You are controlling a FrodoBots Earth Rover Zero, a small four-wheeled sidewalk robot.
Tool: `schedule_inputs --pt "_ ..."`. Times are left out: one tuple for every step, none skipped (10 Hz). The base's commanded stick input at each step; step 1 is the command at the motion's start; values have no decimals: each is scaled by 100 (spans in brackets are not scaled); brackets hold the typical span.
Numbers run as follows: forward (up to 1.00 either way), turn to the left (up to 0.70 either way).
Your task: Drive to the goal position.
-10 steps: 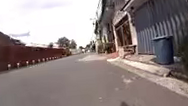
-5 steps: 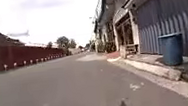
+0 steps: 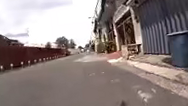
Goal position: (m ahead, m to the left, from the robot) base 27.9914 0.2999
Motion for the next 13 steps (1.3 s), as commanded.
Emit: schedule_inputs --pt "70 0" --pt "70 0" --pt "70 0" --pt "70 0" --pt "70 0" --pt "70 0" --pt "70 0" --pt "70 0" --pt "70 0" --pt "70 0" --pt "70 0" --pt "70 0" --pt "70 0"
